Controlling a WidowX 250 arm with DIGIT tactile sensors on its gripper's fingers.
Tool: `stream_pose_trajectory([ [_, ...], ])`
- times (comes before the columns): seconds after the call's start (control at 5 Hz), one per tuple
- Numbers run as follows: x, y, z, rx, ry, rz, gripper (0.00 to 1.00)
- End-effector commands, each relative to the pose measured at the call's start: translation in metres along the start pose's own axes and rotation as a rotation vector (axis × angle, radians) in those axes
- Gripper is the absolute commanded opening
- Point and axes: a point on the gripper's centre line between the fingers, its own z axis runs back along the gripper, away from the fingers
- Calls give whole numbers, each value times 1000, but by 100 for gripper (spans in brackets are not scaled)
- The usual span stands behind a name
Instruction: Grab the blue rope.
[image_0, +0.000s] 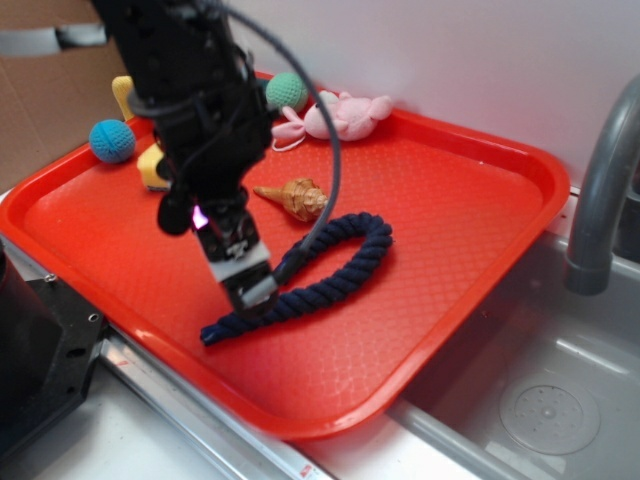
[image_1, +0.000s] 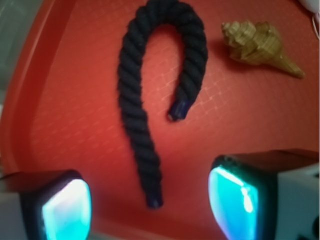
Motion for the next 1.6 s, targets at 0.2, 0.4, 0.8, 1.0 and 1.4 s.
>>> stream_pose_trajectory([
  [0.2, 5, -1, 5, -8, -34, -2, 100],
  [0.4, 5, -1, 5, -8, -34, -2, 100],
  [0.8, 24, -14, -21, -50, -32, -98, 100],
  [1.0, 28, -18, -36, -58, 4, -104, 100],
  [1.4, 35, -32, -58, -104, 44, -150, 100],
])
